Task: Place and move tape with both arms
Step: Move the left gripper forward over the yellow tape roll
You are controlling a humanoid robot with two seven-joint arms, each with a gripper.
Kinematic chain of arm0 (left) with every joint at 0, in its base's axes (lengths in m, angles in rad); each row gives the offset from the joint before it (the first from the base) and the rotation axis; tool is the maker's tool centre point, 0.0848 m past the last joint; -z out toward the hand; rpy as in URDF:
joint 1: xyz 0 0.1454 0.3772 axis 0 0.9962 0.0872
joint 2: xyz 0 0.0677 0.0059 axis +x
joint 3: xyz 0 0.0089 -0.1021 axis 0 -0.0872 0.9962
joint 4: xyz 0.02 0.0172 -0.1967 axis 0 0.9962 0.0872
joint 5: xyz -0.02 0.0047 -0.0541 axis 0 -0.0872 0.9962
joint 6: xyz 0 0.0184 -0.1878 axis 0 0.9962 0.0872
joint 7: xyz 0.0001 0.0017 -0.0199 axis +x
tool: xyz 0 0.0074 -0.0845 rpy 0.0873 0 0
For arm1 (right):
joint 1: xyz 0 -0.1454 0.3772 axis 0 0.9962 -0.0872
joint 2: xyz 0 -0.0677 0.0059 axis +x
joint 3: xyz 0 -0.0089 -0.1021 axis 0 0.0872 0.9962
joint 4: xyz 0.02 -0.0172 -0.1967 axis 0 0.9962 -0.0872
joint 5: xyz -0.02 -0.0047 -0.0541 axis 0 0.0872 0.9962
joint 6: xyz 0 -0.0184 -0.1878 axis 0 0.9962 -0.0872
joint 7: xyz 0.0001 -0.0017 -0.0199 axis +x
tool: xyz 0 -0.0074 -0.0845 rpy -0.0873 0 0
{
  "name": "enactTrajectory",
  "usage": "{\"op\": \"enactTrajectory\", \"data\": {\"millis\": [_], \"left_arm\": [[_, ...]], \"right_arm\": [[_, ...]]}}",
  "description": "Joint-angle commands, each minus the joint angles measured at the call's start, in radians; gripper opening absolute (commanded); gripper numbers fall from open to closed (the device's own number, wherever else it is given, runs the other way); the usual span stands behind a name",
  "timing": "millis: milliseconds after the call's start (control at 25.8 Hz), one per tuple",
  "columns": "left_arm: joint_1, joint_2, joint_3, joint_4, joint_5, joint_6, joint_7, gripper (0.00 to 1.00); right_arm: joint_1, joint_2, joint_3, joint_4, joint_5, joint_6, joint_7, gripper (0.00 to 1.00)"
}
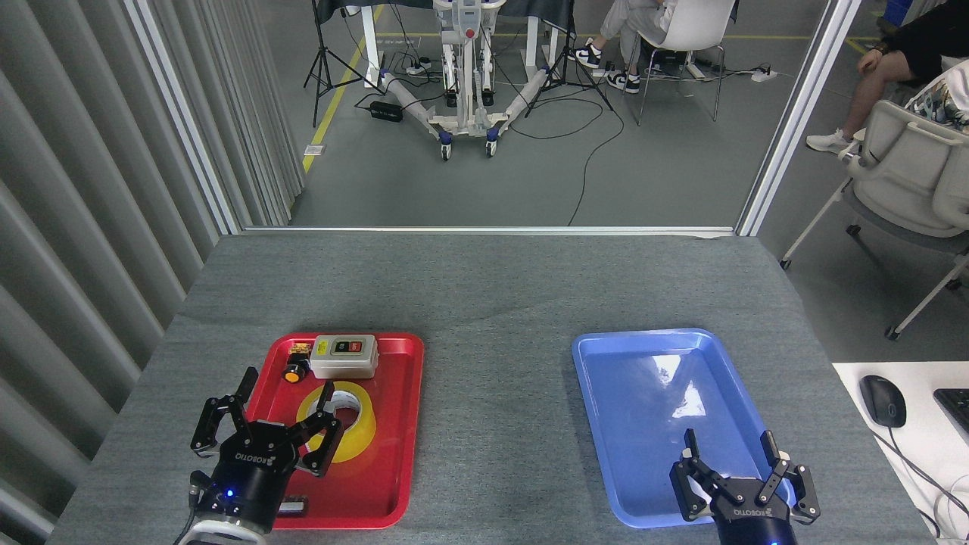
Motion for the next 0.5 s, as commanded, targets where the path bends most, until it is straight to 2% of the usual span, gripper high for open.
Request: {"op": "enactTrajectory", "data": {"millis": [0,116,194,232,387,465], "left_arm": [[-0.005,-0.001,-0.004,-0.002,0.001,-0.023,-0.01,1.0],[-0.008,-0.002,-0.01,-0.001,-0.001,-0.066,-0.014,1.0],[-0.011,-0.008,-0.03,0.001,-0.002,-0.075,-0.097,1.0],[-0.02,-0.01,-0.04,0.001,-0.002,-0.075,-0.197,1.0],[-0.069,-0.013,-0.047,-0.002,-0.002,-0.054,-0.732,1.0],[-0.123,-0.013,-0.073,0.004,-0.002,-0.046,-0.939,1.0]], "right_arm": [[0.001,-0.001,0.001,-0.001,0.0,0.0,0.0,1.0],[0.001,0.007,-0.001,-0.004,0.003,-0.011,0.0,1.0],[0.001,0.01,-0.002,-0.006,0.005,-0.028,0.002,1.0],[0.001,0.013,-0.004,-0.006,0.008,-0.031,0.002,1.0],[0.001,0.021,-0.03,-0.007,0.038,-0.036,0.002,1.0],[0.001,0.018,-0.036,-0.007,0.045,-0.036,0.002,1.0]]}}
